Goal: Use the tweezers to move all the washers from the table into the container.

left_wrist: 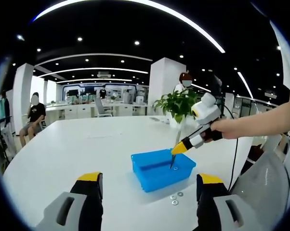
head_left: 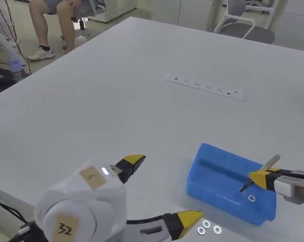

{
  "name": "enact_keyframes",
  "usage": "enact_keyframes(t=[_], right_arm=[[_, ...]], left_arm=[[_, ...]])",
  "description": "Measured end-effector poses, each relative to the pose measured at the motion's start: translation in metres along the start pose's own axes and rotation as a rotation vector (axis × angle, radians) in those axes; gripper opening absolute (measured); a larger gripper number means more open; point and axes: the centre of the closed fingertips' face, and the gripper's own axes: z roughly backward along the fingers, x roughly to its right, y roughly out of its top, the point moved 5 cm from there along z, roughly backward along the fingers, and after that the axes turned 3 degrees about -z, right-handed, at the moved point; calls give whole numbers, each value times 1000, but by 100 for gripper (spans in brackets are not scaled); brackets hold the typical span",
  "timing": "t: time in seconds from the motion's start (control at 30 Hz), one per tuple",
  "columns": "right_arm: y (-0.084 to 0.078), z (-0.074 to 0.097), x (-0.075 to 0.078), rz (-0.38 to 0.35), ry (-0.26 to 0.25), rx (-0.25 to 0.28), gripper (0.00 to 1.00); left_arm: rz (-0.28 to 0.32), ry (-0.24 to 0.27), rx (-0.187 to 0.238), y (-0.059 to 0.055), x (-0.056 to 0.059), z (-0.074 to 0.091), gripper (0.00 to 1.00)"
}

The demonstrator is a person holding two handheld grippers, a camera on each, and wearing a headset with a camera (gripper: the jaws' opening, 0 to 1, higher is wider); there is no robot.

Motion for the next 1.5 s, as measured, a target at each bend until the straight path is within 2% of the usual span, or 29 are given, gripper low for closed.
enact_keyframes(t=[0.3,0.73,0.97,1.3,1.5], right_arm=[[-6,-9,8,11,-16,-12,3],[-6,-7,3,27,-26,-9,4],[-1,1,1,27,-25,21,4],[13,22,-30,74,5,87,3],[15,30,-51,106,40,100,3]], left_arm=[[1,-5,0,1,1,0,80],[2,-12,-6,0,1,0,79],[6,-9,-3,0,0,1,79],[6,-11,-3,0,0,0,78],[3,-14,-5,0,1,0,78]])
